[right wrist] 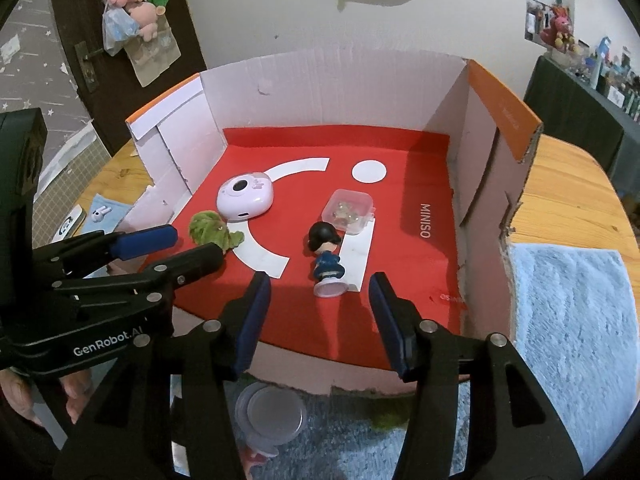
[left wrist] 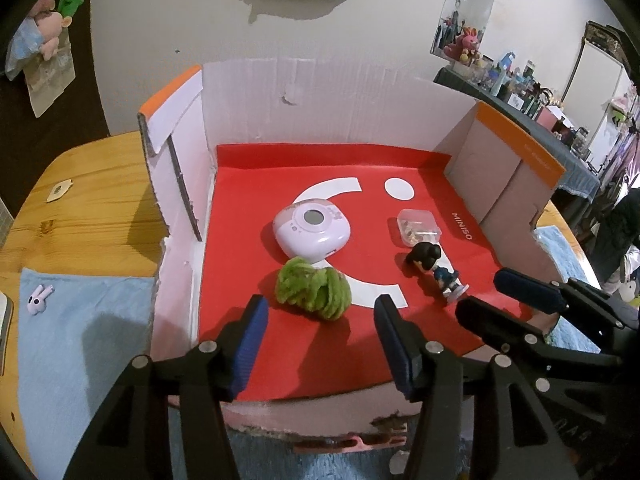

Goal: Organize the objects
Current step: 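Open both tools to release the green toy and figurine on the floor, then withdraw both tools from the box back over the towel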

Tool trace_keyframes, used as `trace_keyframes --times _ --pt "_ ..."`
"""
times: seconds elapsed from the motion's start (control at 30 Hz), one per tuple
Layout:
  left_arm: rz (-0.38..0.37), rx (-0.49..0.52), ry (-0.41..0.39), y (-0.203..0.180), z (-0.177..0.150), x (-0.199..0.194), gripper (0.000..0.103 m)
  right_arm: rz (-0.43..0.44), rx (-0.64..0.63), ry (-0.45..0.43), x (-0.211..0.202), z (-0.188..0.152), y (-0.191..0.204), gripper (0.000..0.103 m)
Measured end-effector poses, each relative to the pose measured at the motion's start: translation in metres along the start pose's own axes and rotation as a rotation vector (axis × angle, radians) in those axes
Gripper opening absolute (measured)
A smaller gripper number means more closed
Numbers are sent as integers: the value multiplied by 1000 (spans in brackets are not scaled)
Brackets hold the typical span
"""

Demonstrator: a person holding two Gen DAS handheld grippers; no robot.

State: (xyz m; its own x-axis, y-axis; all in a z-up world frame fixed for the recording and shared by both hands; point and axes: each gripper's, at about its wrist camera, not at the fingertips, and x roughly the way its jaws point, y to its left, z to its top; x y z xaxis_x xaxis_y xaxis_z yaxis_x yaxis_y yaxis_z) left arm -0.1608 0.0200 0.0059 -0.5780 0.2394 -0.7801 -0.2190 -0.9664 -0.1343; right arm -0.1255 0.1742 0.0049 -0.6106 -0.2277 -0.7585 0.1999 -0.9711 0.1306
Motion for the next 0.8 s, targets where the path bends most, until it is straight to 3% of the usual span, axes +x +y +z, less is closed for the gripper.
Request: trace_keyframes --times 0.03,0.1,0.37,0.47,0.67,0.8 --pt "3 1 -3 -1 -1 -2 63 -2 -1 -2 -1 -1 1 50" --pt "20 -1 -14 -1 -3 -5 78 -3 1 -4 -3 -3 1 50" --pt "32 -28 -34 5 -10 -17 79 -9 -2 -15 -12 -9 6 50" --pt "35 -31 -36 4 -12 -19 79 -8 -4 -17 -16 -10 8 58" --pt "46 -37 -46 7 -19 -27 84 -15 -10 -28 -23 -15 11 59" --pt "53 -33 -52 6 -22 -31 85 -16 -16 -37 -29 -18 14 66"
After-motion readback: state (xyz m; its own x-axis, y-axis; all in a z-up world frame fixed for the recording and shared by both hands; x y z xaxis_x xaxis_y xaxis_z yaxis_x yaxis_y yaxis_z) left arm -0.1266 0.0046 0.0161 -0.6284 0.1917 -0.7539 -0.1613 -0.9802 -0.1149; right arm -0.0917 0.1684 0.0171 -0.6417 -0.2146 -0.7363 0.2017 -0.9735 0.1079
